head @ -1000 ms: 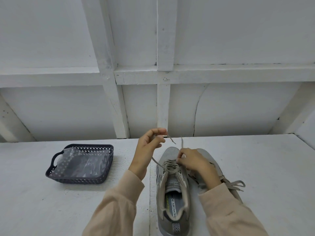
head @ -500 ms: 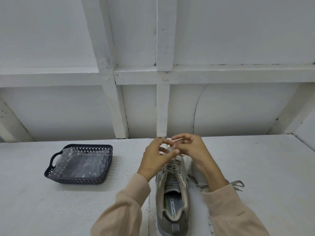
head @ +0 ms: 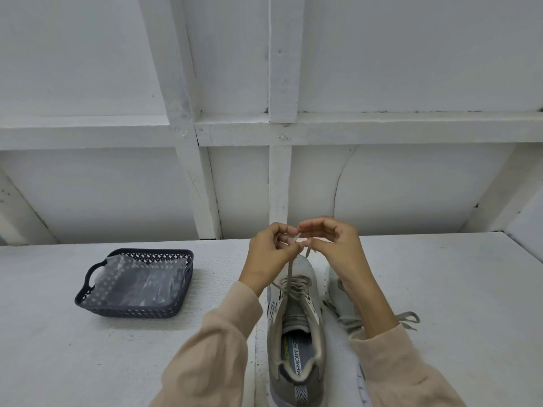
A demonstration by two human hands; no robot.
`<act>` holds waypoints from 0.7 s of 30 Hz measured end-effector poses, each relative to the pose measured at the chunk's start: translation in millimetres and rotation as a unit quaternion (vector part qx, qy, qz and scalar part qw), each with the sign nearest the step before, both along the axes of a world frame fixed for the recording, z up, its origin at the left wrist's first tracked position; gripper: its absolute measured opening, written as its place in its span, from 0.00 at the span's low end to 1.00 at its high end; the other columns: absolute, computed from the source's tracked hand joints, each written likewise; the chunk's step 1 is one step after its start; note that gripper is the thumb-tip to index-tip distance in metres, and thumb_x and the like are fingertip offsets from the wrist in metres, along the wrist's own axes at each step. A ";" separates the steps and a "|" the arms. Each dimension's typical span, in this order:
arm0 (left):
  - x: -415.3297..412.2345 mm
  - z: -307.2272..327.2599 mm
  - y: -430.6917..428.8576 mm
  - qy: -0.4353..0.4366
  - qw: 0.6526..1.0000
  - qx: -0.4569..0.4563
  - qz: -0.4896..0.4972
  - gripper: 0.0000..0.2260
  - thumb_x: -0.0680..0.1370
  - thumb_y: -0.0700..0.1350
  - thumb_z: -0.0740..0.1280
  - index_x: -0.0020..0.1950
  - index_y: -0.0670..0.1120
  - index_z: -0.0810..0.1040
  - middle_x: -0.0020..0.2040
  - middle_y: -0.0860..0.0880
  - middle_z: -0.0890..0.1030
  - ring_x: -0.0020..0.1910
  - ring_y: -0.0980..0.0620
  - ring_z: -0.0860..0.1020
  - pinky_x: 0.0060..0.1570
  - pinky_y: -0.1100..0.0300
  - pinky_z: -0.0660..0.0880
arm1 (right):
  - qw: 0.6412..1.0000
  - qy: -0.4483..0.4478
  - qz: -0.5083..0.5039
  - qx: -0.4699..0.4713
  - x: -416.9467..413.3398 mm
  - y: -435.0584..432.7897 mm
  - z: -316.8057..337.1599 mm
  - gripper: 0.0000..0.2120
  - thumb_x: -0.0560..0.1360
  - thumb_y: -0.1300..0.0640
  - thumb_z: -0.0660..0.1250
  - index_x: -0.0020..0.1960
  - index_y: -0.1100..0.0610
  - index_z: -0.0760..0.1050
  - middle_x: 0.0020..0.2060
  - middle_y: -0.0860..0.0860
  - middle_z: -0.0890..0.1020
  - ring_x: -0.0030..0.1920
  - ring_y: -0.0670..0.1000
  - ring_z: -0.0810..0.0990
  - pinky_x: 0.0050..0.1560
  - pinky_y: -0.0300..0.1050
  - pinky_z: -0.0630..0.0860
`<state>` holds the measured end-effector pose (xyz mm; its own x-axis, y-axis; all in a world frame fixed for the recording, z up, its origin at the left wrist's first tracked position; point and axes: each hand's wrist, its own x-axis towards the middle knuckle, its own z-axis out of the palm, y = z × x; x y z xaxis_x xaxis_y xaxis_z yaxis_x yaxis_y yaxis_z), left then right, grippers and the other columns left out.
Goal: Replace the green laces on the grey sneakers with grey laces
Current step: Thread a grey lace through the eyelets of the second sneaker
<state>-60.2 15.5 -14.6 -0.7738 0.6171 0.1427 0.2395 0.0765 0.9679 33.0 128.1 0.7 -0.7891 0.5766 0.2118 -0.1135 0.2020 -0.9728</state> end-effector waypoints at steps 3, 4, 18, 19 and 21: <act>-0.9 8.0 -1.3 -0.013 1.000 0.020 -0.013 0.07 0.75 0.34 0.69 0.48 0.45 0.81 0.33 0.47 0.75 0.34 0.53 0.74 0.39 0.63 0.76 | 0.998 -0.038 0.011 0.052 0.6 4.9 -1.8 0.20 0.68 0.75 0.69 0.46 0.51 0.81 0.43 0.47 0.86 0.48 0.43 0.83 0.49 0.36 0.79; -0.6 11.9 -1.8 -0.009 1.000 0.024 -0.017 0.06 0.76 0.35 0.69 0.48 0.44 0.82 0.33 0.48 0.73 0.34 0.54 0.74 0.39 0.65 0.75 | 0.996 -0.053 0.015 0.069 0.2 6.2 -3.1 0.20 0.68 0.74 0.70 0.47 0.49 0.81 0.43 0.46 0.85 0.48 0.43 0.83 0.50 0.37 0.78; 3.6 43.4 -9.3 -0.001 0.996 0.067 -0.054 0.10 0.75 0.30 0.66 0.50 0.42 0.80 0.38 0.43 0.78 0.31 0.58 0.74 0.35 0.67 0.73 | 0.999 0.018 0.043 0.021 -2.2 4.0 2.3 0.04 0.79 0.61 0.65 0.47 0.55 0.77 0.38 0.51 0.84 0.41 0.51 0.82 0.38 0.42 0.75; 1.2 41.9 -8.8 0.003 0.997 0.055 -0.047 0.08 0.75 0.32 0.67 0.51 0.41 0.80 0.35 0.48 0.78 0.30 0.59 0.73 0.35 0.66 0.72 | 0.998 0.036 0.043 0.005 -1.5 4.3 5.1 0.04 0.80 0.62 0.63 0.48 0.56 0.76 0.35 0.51 0.83 0.38 0.51 0.81 0.37 0.41 0.75; -3.4 38.8 -8.1 0.016 0.998 0.033 -0.049 0.04 0.78 0.38 0.68 0.51 0.40 0.81 0.32 0.55 0.77 0.29 0.57 0.71 0.34 0.63 0.72 | 0.997 0.056 0.045 -0.002 0.2 4.4 9.7 0.04 0.80 0.62 0.63 0.49 0.58 0.75 0.30 0.51 0.78 0.32 0.50 0.76 0.34 0.40 0.73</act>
